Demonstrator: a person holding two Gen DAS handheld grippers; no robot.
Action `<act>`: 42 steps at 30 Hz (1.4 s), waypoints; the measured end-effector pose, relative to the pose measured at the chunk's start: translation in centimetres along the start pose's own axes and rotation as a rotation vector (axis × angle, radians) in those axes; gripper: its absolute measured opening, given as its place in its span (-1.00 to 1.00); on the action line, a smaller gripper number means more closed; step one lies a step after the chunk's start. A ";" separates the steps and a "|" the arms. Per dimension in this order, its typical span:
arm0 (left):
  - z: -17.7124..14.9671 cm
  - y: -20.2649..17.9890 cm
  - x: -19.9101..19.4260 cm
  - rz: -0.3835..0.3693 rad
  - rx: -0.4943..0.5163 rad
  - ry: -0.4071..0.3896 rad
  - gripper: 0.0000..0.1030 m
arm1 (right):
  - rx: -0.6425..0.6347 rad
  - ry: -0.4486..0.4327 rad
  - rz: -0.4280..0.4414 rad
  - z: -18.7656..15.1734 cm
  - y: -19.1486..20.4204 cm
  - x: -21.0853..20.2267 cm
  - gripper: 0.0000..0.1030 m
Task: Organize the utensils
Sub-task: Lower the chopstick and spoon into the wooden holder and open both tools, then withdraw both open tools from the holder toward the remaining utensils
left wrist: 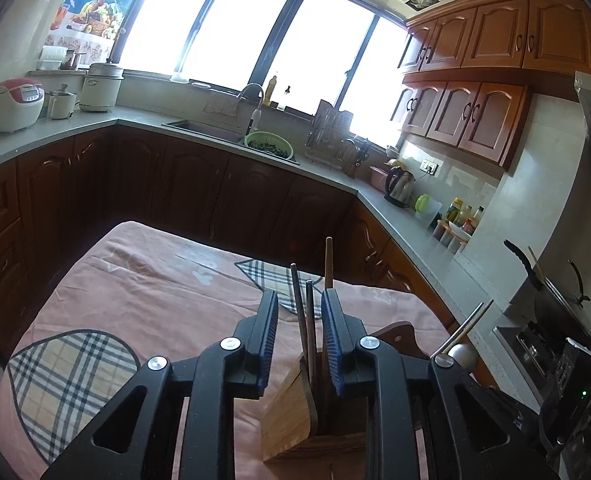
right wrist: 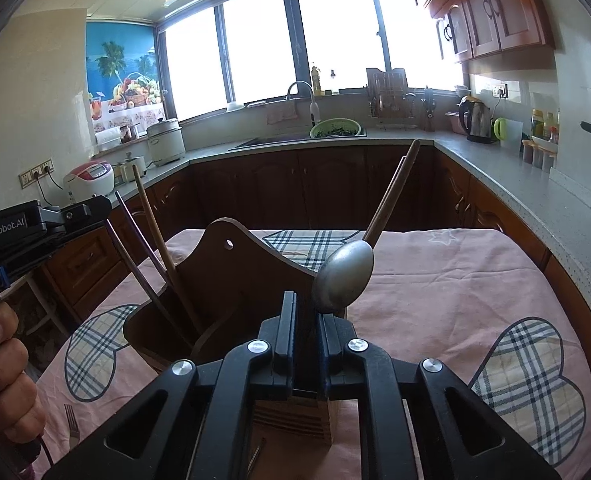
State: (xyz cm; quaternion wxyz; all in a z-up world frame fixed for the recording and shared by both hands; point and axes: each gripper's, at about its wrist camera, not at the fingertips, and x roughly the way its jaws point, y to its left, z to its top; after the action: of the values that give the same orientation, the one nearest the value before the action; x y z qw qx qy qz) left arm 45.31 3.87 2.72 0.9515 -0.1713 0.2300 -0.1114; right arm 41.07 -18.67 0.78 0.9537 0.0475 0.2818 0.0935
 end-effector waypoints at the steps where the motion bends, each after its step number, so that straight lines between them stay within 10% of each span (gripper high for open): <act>1: 0.0 0.1 -0.1 0.000 -0.003 0.000 -0.55 | 0.002 -0.001 0.002 0.0 0.0 -0.1 -0.58; 19: -0.9 0.1 -3.3 0.004 -0.011 0.027 -0.13 | 0.026 0.000 -0.005 -1.3 -0.8 -2.6 -0.29; 27: -3.0 0.7 -7.3 0.025 -0.028 0.062 0.31 | 0.093 -0.010 0.009 -2.9 -1.8 -5.6 0.18; 42: -7.4 1.2 -13.8 0.054 -0.064 0.206 0.33 | 0.209 -0.027 0.015 -7.1 -2.4 -12.4 0.40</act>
State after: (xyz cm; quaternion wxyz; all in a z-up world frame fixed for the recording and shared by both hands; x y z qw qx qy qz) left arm 29.94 6.95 1.56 0.9195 -0.1831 0.3346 -0.0953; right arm 27.34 -23.33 1.10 0.9465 0.1502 0.2768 0.0698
